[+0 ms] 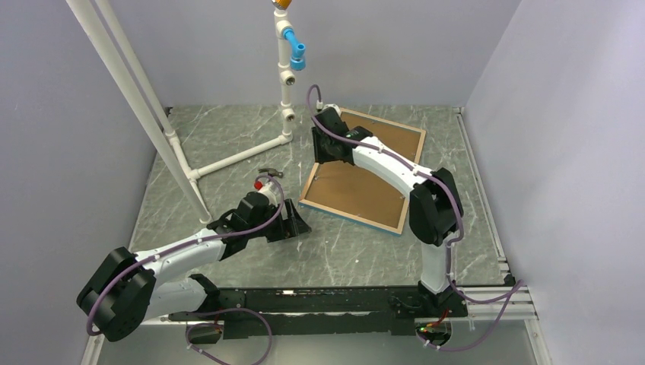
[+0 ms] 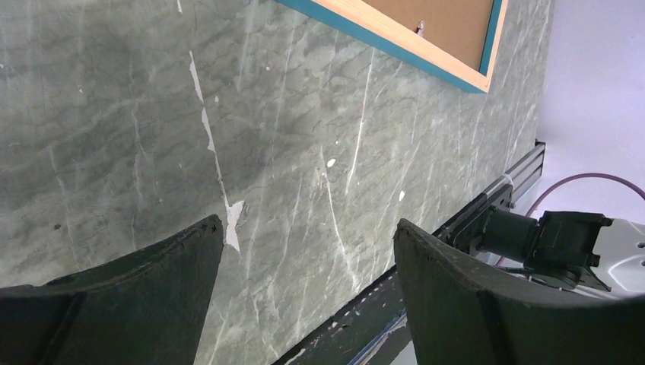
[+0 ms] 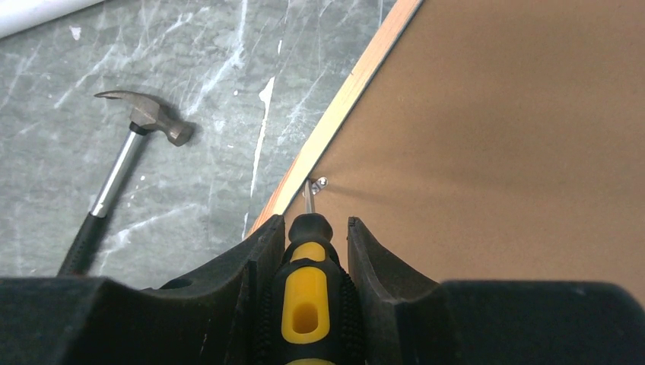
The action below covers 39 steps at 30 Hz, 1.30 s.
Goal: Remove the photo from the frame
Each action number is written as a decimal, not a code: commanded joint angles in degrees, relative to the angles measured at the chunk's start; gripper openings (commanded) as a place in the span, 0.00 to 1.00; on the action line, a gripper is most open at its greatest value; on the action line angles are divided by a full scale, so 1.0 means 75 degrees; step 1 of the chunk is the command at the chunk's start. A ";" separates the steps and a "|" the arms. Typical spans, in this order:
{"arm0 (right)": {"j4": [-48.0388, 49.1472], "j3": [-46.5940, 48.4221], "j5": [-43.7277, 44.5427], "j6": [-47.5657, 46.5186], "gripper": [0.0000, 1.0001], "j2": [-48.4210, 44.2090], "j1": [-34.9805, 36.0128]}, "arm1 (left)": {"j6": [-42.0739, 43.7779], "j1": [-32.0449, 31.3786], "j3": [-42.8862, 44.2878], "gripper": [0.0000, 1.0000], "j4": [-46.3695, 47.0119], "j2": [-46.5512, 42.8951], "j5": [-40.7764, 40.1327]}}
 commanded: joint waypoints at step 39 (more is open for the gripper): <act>-0.1108 -0.4115 0.2064 0.0924 0.00 -0.5741 0.0233 | -0.1468 -0.0508 0.0074 0.82 -0.0341 -0.0343 -0.0381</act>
